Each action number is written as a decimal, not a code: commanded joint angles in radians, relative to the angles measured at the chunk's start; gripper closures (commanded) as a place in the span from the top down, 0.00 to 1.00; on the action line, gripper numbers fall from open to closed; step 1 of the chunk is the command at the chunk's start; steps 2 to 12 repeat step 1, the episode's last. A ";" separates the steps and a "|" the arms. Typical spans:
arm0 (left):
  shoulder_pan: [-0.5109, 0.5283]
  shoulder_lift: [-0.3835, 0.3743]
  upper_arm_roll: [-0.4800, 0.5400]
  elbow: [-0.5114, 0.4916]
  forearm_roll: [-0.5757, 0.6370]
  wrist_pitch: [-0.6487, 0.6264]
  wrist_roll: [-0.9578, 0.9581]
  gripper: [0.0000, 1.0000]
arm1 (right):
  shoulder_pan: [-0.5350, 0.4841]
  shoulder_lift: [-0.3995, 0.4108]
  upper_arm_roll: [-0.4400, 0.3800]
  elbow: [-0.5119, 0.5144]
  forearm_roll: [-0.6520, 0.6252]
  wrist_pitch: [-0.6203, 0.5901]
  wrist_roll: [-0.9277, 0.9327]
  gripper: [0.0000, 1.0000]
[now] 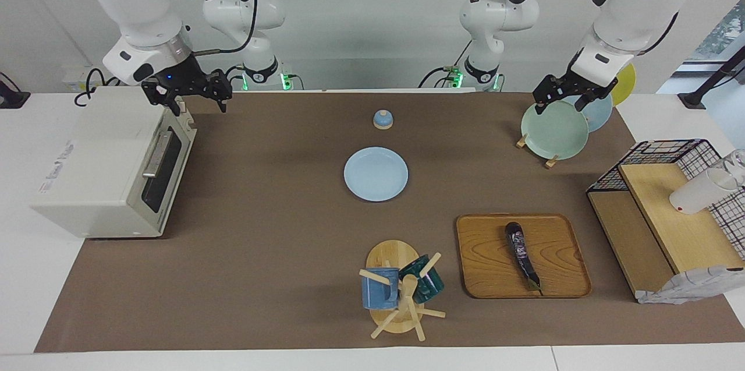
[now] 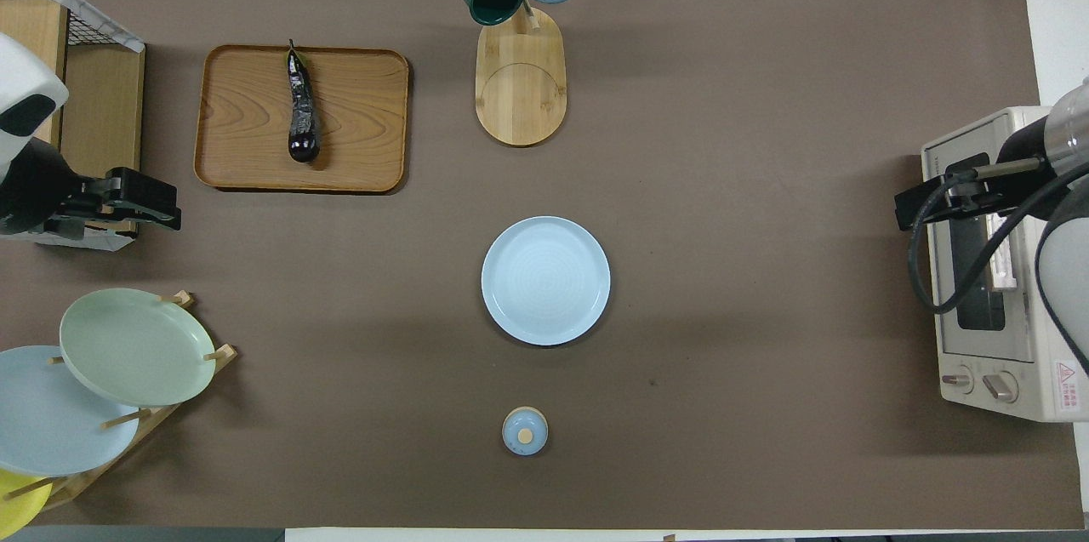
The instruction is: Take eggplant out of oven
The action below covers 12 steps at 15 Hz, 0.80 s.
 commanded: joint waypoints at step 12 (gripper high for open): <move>-0.010 -0.014 0.013 -0.003 -0.007 -0.017 -0.008 1.00 | -0.012 -0.013 0.004 -0.019 0.024 0.012 0.002 1.00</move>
